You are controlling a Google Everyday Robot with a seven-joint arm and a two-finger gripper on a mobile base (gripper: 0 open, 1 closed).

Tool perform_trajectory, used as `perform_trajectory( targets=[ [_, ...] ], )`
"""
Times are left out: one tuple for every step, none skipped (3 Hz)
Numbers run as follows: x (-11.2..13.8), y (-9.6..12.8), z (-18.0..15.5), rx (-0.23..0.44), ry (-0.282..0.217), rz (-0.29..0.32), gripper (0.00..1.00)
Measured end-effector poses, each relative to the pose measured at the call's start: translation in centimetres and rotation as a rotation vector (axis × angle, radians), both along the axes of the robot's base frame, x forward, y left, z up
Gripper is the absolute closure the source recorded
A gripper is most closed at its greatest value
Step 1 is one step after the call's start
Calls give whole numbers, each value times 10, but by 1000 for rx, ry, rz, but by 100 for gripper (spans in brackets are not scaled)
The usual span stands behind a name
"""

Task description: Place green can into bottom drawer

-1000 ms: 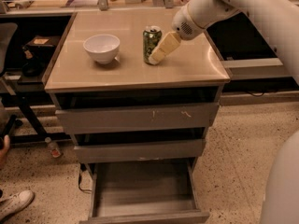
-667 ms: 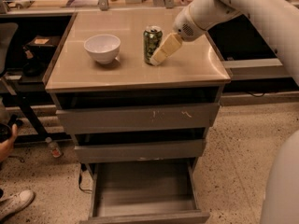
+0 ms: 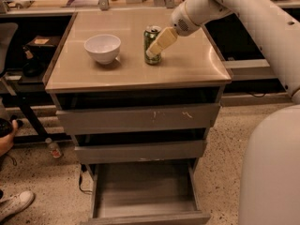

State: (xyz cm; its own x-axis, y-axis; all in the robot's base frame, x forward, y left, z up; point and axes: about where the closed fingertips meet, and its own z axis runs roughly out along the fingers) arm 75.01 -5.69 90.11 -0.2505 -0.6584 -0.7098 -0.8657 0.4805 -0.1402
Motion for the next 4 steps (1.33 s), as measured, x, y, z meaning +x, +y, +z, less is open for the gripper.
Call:
perform_trajectory(
  targets=[
    [13, 12, -4, 30, 2, -1, 0],
    [21, 22, -18, 52, 28, 1, 0],
    [25, 34, -28, 67, 49, 11, 0],
    [25, 34, -28, 67, 49, 11, 19]
  ],
)
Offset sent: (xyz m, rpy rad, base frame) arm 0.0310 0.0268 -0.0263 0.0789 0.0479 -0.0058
